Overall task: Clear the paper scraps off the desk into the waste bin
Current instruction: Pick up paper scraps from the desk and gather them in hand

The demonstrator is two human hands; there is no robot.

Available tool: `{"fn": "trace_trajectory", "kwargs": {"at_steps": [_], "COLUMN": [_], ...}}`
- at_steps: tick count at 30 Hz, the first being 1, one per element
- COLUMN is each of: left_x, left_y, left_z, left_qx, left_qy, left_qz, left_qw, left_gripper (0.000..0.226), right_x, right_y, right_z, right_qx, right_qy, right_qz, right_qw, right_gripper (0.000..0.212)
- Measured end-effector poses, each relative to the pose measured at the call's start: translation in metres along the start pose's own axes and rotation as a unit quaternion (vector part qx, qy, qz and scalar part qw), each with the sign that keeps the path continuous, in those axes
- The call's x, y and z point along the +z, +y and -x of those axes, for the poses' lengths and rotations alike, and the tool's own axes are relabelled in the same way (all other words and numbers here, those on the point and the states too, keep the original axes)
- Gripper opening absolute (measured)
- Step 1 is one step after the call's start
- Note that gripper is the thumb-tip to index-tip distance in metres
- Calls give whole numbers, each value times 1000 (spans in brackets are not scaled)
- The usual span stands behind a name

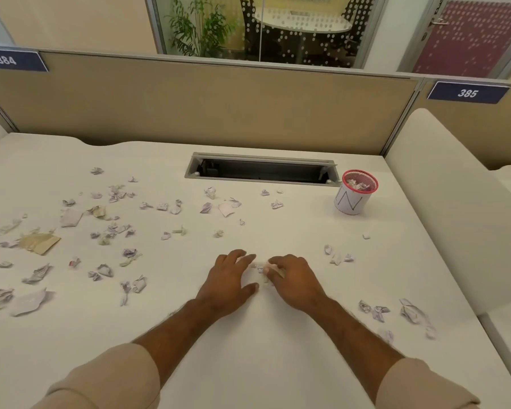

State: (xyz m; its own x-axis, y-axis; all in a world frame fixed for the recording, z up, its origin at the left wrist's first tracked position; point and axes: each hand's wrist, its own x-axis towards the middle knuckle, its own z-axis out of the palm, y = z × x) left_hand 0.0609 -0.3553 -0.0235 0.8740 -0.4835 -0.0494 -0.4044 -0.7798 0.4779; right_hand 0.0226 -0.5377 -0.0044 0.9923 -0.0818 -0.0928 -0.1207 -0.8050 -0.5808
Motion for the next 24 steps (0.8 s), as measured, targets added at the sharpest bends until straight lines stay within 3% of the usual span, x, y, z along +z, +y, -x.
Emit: {"fn": "trace_trajectory", "kwargs": {"at_steps": [3, 7, 10, 16, 24], "left_x": [3, 7, 7, 3, -11], "left_y": [5, 8, 6, 1, -10], "left_z": [-3, -1, 4, 9, 20], "left_qx": [27, 43, 40, -2, -111], "left_qy": [-10, 19, 50, 64, 117], "left_qz": [-35, -1, 18, 39, 152], "left_qw": [999, 999, 998, 997, 975], "left_gripper": [57, 35, 31, 24, 22], "right_x": [-2, 0, 9, 20, 18], "right_y": [-2, -1, -3, -13, -10], "right_z": [1, 2, 2, 5, 0], "right_qx": [23, 41, 35, -11, -7], "right_qy": [29, 6, -15, -31, -42], "right_qz": [-32, -9, 34, 140, 79], "right_qw": [999, 999, 999, 990, 996], "right_gripper": [32, 28, 38, 28, 23]}}
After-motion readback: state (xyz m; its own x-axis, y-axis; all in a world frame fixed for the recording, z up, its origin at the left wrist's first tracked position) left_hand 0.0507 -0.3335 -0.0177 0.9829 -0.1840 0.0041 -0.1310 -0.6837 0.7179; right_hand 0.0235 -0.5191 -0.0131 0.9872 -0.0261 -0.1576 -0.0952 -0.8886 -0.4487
